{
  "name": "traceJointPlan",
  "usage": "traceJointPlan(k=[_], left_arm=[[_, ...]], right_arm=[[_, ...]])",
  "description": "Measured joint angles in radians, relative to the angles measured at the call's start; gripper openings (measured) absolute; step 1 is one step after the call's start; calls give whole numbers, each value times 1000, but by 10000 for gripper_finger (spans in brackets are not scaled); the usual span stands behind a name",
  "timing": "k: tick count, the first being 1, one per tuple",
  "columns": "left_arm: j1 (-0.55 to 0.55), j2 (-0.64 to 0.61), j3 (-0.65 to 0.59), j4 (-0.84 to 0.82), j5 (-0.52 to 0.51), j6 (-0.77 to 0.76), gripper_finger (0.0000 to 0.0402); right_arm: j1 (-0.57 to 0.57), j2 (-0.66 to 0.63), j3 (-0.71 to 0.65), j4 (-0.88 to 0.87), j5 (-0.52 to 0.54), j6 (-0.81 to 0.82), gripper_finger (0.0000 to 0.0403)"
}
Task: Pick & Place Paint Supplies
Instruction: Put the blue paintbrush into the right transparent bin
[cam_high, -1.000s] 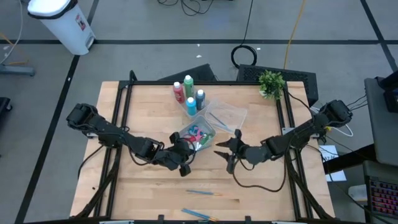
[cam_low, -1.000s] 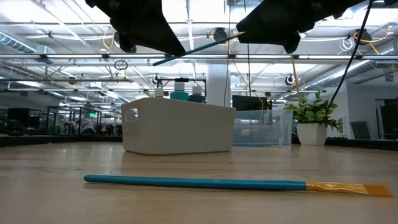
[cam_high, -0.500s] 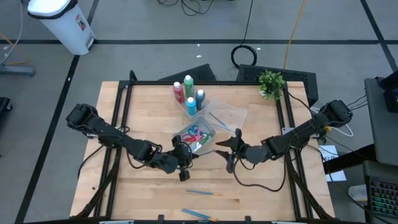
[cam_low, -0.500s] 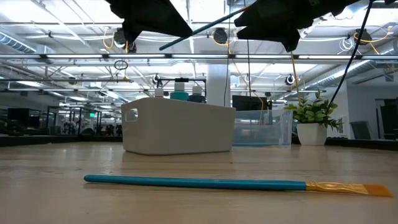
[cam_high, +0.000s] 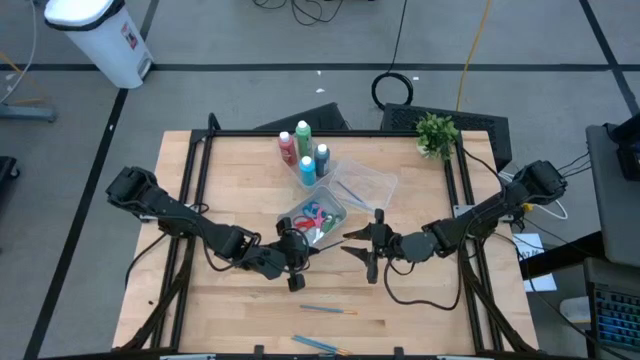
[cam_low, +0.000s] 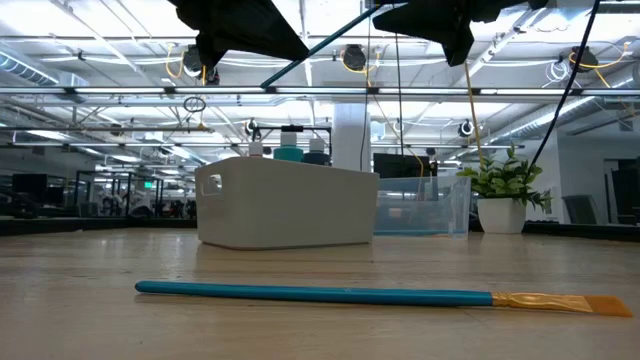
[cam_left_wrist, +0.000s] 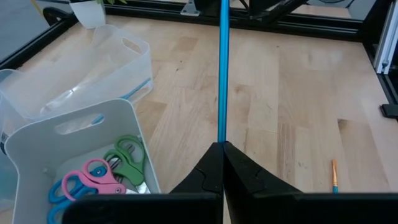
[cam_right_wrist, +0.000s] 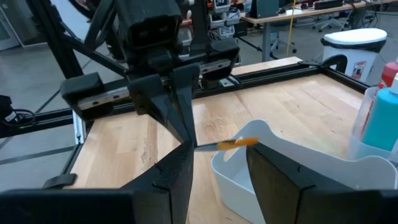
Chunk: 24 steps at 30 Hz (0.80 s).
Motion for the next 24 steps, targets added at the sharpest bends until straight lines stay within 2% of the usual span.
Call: traceJointPlan(k=[12,15,24], left_arm=[[0,0,0,6,1,0,0],[0,0,0,6,1,0,0],[0,0,0,5,-1,-2,0]], right_arm=[[0,0,0,28,0,-15,130],[0,0,0,28,0,-17,110],[1,0,0,32,-8,-31,9]])
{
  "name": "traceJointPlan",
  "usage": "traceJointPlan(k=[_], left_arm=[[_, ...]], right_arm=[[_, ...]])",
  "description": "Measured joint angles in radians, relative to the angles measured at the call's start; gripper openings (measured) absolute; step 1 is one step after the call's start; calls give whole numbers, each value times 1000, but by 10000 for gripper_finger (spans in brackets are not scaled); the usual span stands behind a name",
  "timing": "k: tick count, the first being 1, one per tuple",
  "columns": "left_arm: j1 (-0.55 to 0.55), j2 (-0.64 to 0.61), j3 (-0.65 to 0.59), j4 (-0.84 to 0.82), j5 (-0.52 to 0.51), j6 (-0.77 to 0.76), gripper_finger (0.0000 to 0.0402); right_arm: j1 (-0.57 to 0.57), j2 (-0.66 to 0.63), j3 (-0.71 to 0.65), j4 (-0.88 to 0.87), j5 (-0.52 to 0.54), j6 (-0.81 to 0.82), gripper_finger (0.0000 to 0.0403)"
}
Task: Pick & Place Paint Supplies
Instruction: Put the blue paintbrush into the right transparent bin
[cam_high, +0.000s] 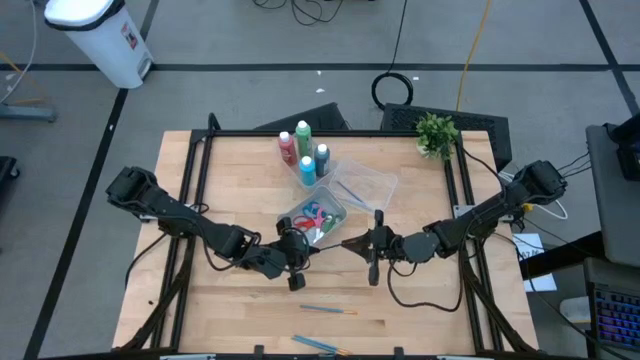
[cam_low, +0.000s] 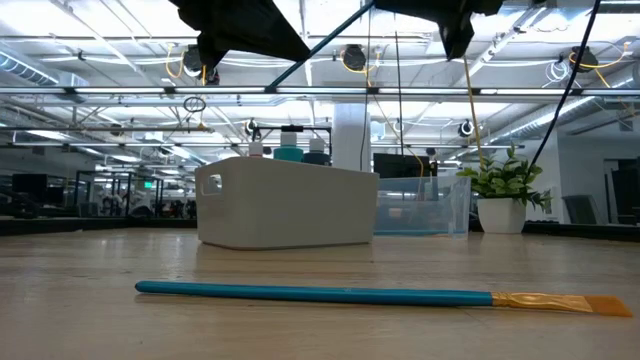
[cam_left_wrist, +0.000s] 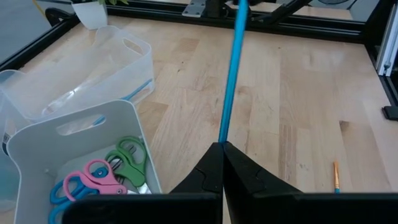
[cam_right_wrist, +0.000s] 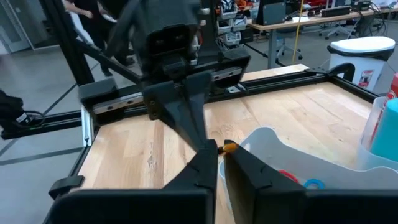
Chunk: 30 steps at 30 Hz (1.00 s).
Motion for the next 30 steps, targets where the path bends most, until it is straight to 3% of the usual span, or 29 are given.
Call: traceJointPlan(k=[14,18,25,30], left_arm=[[-1,0,0,1,7,-38,13],[-15,0,0,-4,16,-37,64],[-31,-34,0,-14,27,-5,193],[-31,-97,0,-20,59,-5,252]], right_arm=[[0,0,0,12,0,-18,3],[-1,0,0,12,9,-20,2],[-1,0,0,11,9,-20,1],[-26,-56,0,43,11,-107,1]])
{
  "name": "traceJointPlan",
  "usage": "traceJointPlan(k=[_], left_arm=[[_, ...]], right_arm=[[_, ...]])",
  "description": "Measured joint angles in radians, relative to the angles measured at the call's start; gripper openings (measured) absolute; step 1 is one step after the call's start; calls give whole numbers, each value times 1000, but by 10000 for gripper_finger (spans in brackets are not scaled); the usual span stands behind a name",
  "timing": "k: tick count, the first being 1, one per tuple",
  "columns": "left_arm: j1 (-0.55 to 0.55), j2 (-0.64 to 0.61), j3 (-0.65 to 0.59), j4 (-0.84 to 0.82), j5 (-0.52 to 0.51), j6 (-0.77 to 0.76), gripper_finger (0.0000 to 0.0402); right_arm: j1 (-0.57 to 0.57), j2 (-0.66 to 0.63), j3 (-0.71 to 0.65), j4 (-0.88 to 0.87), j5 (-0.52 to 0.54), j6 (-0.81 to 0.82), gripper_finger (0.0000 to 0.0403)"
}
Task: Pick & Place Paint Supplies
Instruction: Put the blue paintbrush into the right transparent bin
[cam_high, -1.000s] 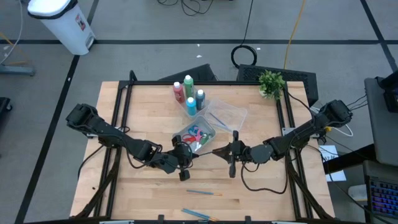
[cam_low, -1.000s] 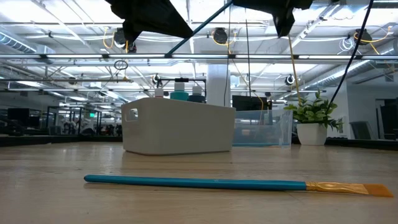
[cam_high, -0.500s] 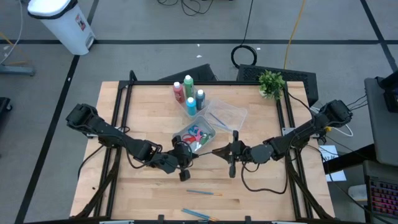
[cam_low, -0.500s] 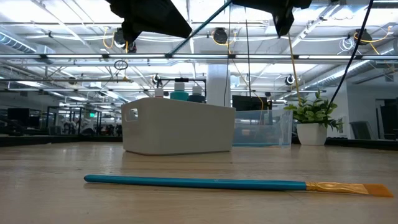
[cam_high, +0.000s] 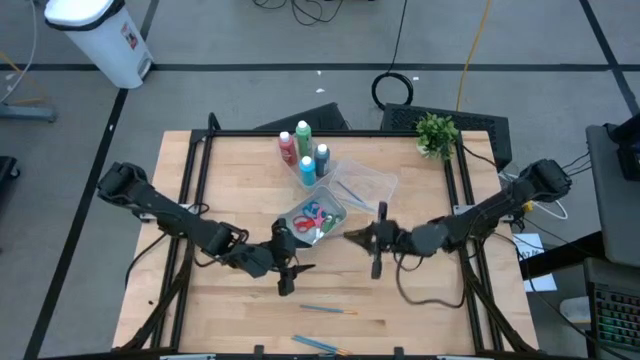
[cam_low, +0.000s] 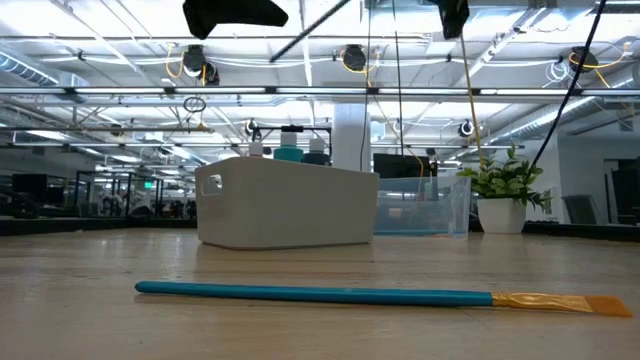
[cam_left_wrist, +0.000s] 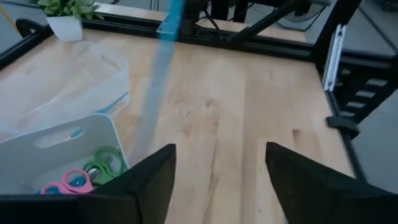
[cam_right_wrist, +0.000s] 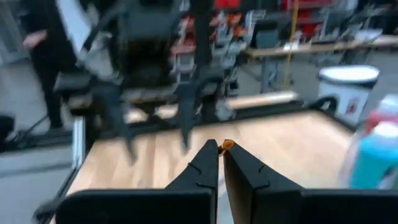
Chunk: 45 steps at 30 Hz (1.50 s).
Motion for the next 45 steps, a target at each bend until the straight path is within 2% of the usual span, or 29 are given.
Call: traceJointPlan(k=[4,8,12,16,20,28,38,42,45], left_arm=[[-8,-13,0,-18,-1,-26,278],[-10,-12,0,-48,0,-30,290],[-10,-11,0,-71,-2,-50,288],[-10,-11,0,-71,-3,-51,279],[-10,-11,0,-70,-4,-48,274],[-7,-11,0,-70,-4,-51,281],[-6,-11,0,-71,-4,-52,265],[-6,-11,0,-70,-4,-52,262],[-5,-11,0,-70,-4,-52,265]], right_arm=[[-91,-129,0,-126,2,-11,1],[-232,-262,1,-450,2,48,1],[-387,-336,1,-767,-3,164,0],[-480,-354,1,-961,-123,235,0],[-512,-354,0,-1023,-239,268,0],[-514,-333,0,-1101,-269,310,1],[-514,-333,0,-1115,-271,342,6],[-514,-333,0,-1096,-269,341,29],[-514,-315,0,-1078,-265,320,62]])
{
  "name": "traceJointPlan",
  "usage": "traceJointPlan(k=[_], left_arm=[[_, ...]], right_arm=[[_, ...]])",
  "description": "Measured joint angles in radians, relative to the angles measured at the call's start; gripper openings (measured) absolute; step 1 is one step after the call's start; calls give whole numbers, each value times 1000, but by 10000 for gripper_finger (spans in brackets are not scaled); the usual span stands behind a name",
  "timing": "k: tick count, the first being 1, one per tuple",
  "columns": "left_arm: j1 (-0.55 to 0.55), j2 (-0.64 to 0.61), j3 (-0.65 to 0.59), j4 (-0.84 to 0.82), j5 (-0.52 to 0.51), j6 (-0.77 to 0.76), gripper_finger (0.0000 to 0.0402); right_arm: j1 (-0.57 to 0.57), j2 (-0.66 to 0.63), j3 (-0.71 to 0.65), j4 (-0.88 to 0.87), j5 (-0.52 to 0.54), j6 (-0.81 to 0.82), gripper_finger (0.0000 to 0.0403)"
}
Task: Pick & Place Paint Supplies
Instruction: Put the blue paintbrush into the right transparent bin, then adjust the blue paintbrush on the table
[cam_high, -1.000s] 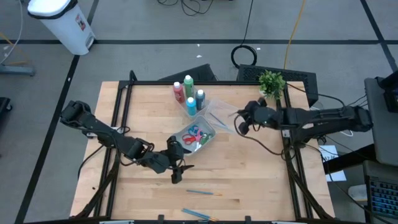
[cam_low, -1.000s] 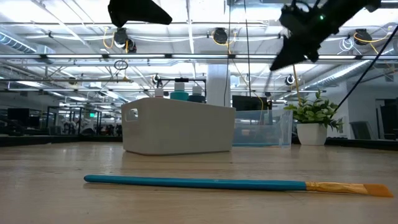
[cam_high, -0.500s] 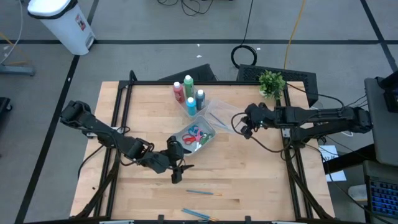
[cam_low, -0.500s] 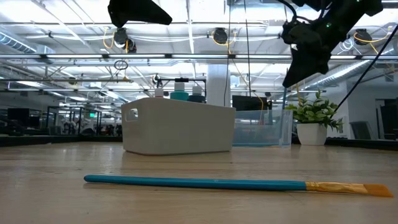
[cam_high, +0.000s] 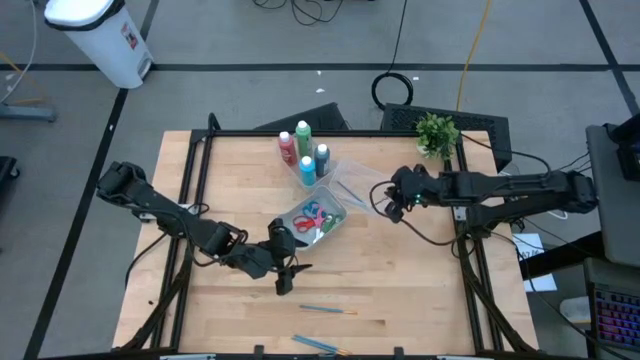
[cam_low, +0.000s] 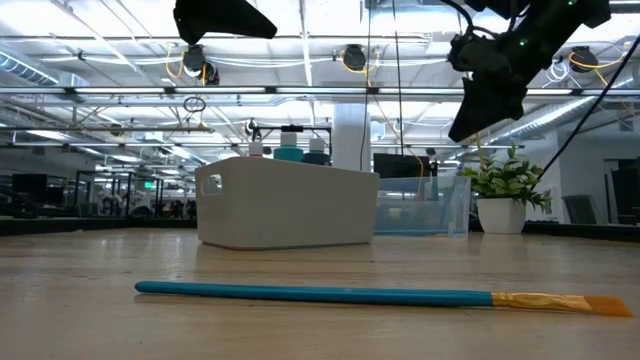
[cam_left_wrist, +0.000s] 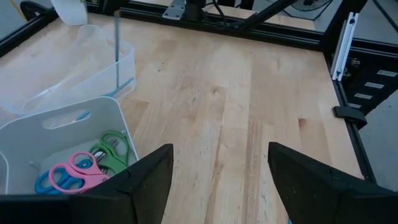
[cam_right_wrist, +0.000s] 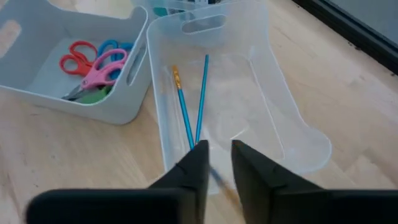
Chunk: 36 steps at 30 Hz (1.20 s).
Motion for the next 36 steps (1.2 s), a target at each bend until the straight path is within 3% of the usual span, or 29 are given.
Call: traceJointPlan(k=[9,20,23,29,36], left_arm=[[2,1,0,0,0,-2,259],[2,1,0,-3,0,-3,265],[1,1,0,-2,1,-8,265],[-5,1,0,-5,68,-29,256],[-52,59,0,41,244,-14,254]], right_arm=[[0,135,0,193,28,-119,161],[2,170,0,338,21,-172,180],[3,167,0,352,-43,-170,180],[34,167,0,453,-314,-146,176],[200,167,0,656,-344,-174,176]])
